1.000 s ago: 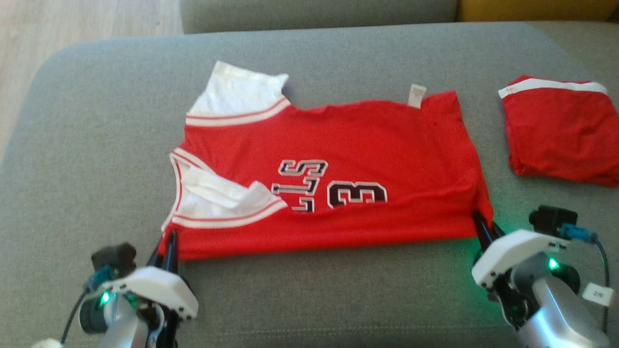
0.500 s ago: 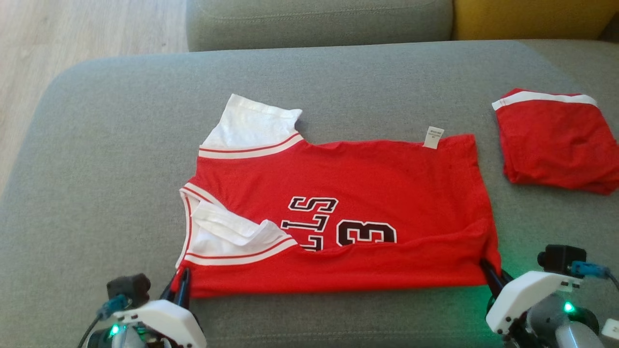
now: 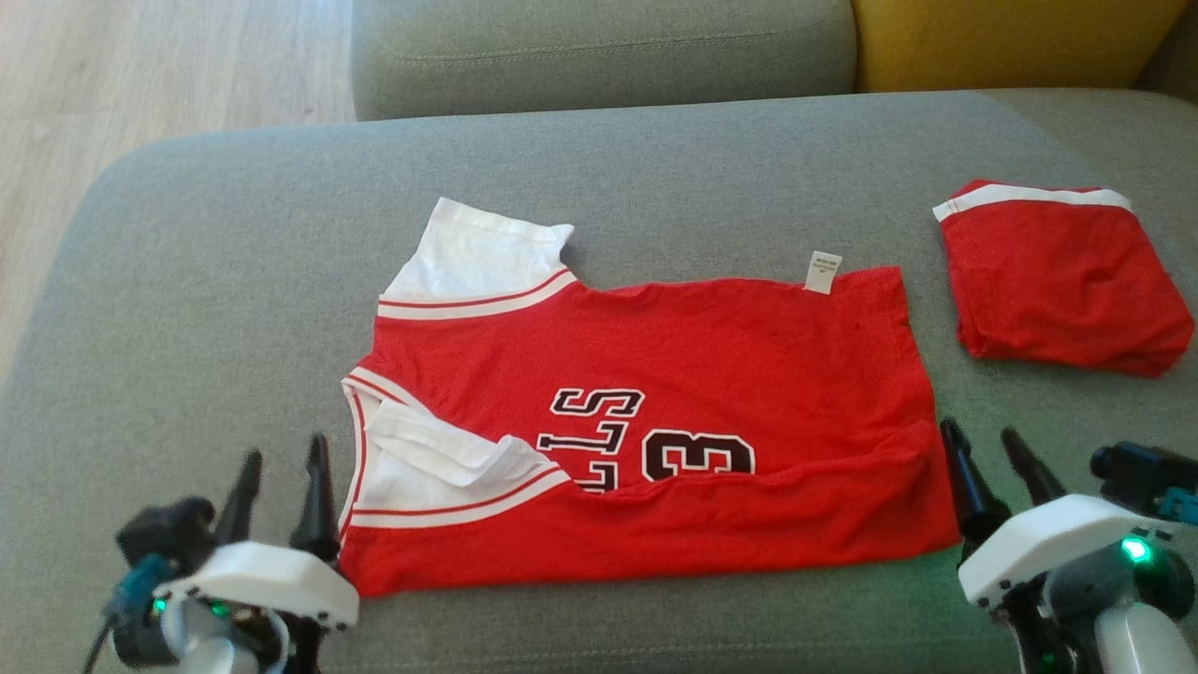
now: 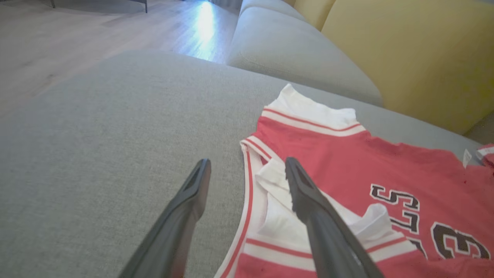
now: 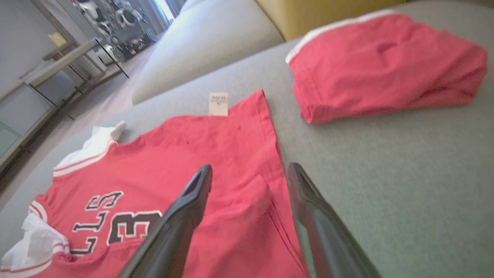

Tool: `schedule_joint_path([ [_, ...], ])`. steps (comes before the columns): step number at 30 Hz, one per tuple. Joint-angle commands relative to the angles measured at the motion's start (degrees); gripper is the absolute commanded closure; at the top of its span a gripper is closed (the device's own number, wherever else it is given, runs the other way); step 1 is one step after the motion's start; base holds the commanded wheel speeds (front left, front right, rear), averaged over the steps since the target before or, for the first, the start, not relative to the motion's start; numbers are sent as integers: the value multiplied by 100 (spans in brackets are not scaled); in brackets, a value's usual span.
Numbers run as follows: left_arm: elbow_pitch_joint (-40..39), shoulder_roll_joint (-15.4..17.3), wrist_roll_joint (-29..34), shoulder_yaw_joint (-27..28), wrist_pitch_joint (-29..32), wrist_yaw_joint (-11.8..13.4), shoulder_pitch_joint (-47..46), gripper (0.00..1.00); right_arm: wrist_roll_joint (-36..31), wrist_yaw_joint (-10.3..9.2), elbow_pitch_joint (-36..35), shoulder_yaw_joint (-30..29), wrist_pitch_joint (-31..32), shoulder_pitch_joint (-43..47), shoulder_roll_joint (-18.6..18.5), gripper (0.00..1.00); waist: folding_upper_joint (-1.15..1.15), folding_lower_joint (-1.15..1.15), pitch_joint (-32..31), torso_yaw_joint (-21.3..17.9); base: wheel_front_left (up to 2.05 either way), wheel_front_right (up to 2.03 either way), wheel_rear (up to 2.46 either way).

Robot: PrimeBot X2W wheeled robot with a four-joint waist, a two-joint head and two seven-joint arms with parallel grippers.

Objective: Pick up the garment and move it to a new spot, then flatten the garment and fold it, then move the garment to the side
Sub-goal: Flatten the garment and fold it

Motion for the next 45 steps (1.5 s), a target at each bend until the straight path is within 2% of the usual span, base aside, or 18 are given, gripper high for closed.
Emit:
schedule_joint_path([
  [1, -334, 67, -34, 281, -139, 32, -288, 0, -65, 37, -336, 163, -206, -202, -29, 0, 0, 0, -4, -9, 0, 0, 0],
  [7, -1097, -82, -67, 578, -351, -88, -378, 0, -185, 37, -783, 496, -1073, -303, 1, 0, 0, 0, 82, -49, 0, 0, 0],
  [12, -1646, -276, 117, 753, -366, -319, -347, 0, -337, 37, -992, 830, -1717, -345, -34, 0, 0, 0, 150, -87, 0, 0, 0],
  [17, -1629, -386, 474, 630, -367, -534, -224, 0, -564, 37, -990, 1097, -2134, -343, -15, 0, 0, 0, 183, -128, 0, 0, 0],
  [27, -1335, -446, 885, 644, -368, -637, -433, 0, -785, 37, -812, 1284, -2273, -516, 45, 0, 0, 0, 482, -253, 0, 0, 0],
  [30, -1027, -212, 1123, 569, -260, -638, -757, 0, -848, 37, -818, 1306, -2230, -646, 63, 0, 0, 0, 689, -359, 0, 0, 0],
  [33, -751, 109, 1284, 490, 138, -723, -1320, 0, -918, 37, -824, 1388, -2155, -841, 88, 0, 0, 0, 984, -513, 0, 0, 0],
  [34, -751, 109, 1284, 490, 138, -723, -1320, 0, -918, 37, -824, 1388, -2155, -841, 88, 0, 0, 0, 984, -513, 0, 0, 0],
  [38, -347, 644, 1346, 395, 876, -921, -2235, 0, -1003, 37, -810, 1582, -2063, -1171, 119, 0, 0, 0, 1392, -798, 0, 0, 0],
  [45, 651, 1639, 854, -4, 2355, -1106, -3800, 0, -931, 37, -742, 1928, -2142, -1765, 138, 0, 0, 0, 1967, -1344, 0, 0, 0],
])
